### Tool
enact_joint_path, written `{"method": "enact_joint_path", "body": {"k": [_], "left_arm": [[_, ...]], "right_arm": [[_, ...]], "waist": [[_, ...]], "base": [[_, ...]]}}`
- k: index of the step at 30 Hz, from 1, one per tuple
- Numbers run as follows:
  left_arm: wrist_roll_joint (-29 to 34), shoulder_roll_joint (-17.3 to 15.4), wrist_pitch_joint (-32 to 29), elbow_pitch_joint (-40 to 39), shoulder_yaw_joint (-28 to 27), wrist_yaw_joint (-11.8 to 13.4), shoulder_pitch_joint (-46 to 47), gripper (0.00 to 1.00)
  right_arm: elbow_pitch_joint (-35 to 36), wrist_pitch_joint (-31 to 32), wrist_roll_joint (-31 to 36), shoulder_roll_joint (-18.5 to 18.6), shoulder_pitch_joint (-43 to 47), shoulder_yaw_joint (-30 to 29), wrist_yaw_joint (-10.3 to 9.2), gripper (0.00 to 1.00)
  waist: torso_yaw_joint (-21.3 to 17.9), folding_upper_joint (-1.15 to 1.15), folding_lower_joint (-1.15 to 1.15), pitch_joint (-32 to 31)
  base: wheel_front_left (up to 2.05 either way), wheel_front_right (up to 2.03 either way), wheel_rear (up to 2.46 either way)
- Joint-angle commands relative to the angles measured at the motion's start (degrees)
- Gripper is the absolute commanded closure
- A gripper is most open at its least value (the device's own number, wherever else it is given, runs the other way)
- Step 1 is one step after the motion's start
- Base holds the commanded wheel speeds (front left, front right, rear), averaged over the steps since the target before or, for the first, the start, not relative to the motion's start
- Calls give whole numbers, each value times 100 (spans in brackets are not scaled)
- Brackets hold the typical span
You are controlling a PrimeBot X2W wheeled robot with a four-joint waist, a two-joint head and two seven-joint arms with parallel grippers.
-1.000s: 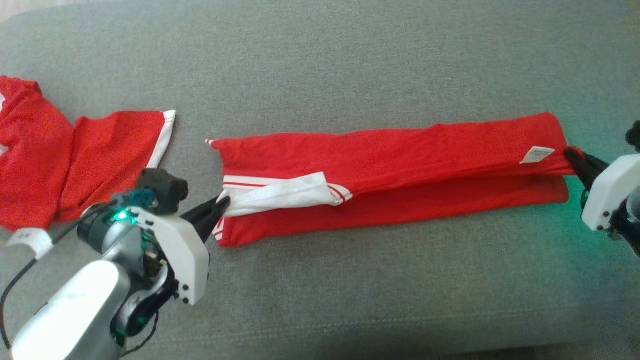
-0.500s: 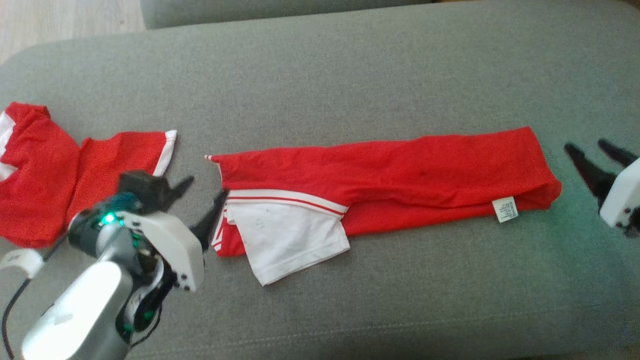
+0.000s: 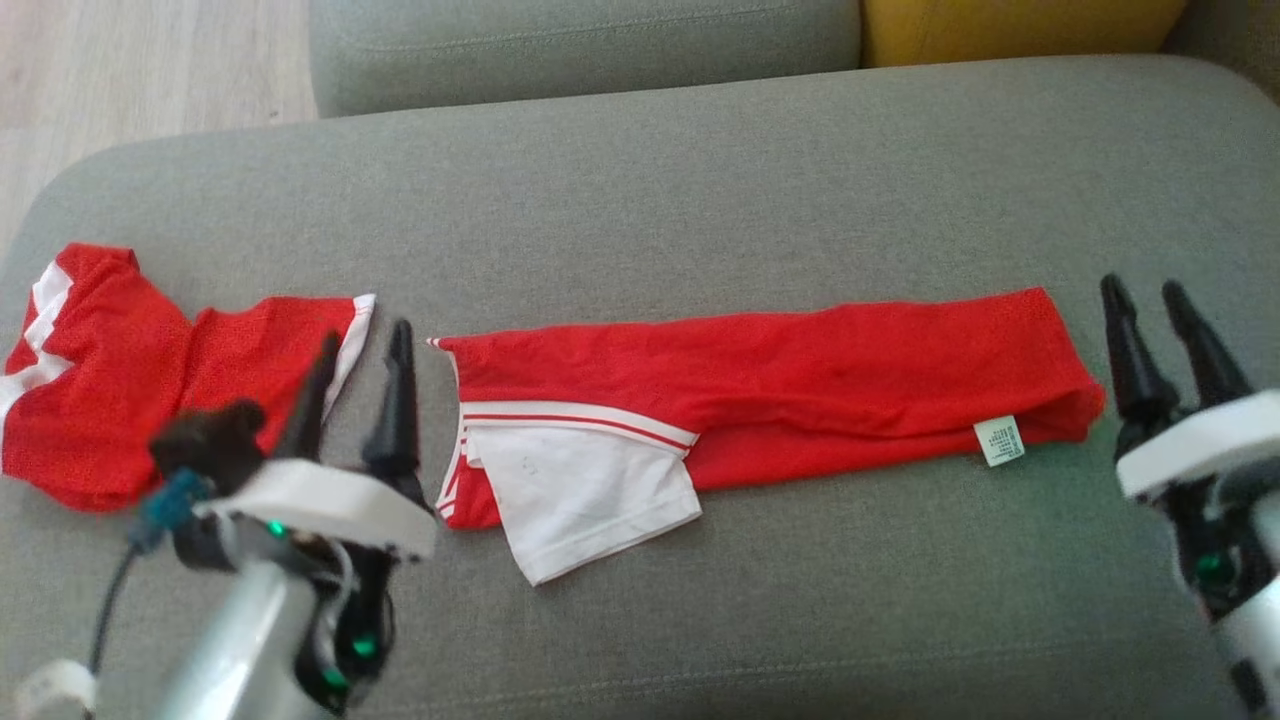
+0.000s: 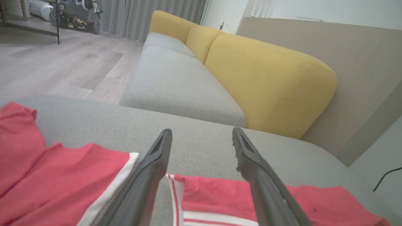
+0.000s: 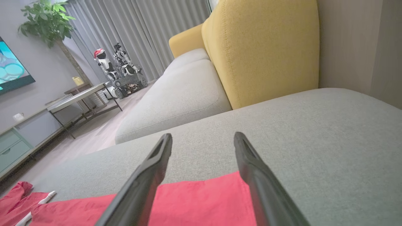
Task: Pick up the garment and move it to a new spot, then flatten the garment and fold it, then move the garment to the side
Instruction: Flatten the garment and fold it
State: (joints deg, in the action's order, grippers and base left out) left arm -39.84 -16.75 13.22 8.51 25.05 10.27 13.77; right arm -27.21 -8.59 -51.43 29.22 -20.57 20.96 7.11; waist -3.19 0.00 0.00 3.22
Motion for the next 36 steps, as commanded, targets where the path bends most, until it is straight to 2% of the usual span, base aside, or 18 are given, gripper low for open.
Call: {"method": "enact_joint_path", "body": {"k": [1,6,7,8,13,22,31,36], "left_arm": [[28,71,109,-94,-277,27,58,0],[506,498,173,-86,-615,-58,-257,0],[678,750,175,-143,-808,-158,-413,0],[753,855,175,-166,-900,-226,-471,0],[1164,1138,176,-160,-1171,-559,-578,0],[1518,1333,177,17,-1338,-883,-395,0],[1617,1381,177,73,-1370,-997,-228,0],[1592,1385,177,71,-1351,-987,-163,0]], "right_arm": [[192,-188,225,-60,142,-168,37,0],[241,-411,894,-611,598,-772,37,0],[264,-408,1108,-830,717,-964,37,0],[274,-392,1201,-915,752,-1058,37,0],[276,-159,1577,-1242,763,-1546,37,0],[-533,574,2143,-1761,105,-2648,37,0],[-1444,1022,2675,-1856,-517,-3174,37,0],[-1941,1242,2953,-1878,-754,-3248,37,0]], "waist": [[-2,0,0,-24],[18,0,0,-15],[22,0,0,4],[25,0,0,17],[68,0,0,154],[240,0,0,591],[384,0,0,907],[403,0,0,999]], "base": [[0,0,0],[0,0,0],[0,0,0],[0,0,0],[0,0,0],[0,0,0],[0,0,0],[0,0,0]]}}
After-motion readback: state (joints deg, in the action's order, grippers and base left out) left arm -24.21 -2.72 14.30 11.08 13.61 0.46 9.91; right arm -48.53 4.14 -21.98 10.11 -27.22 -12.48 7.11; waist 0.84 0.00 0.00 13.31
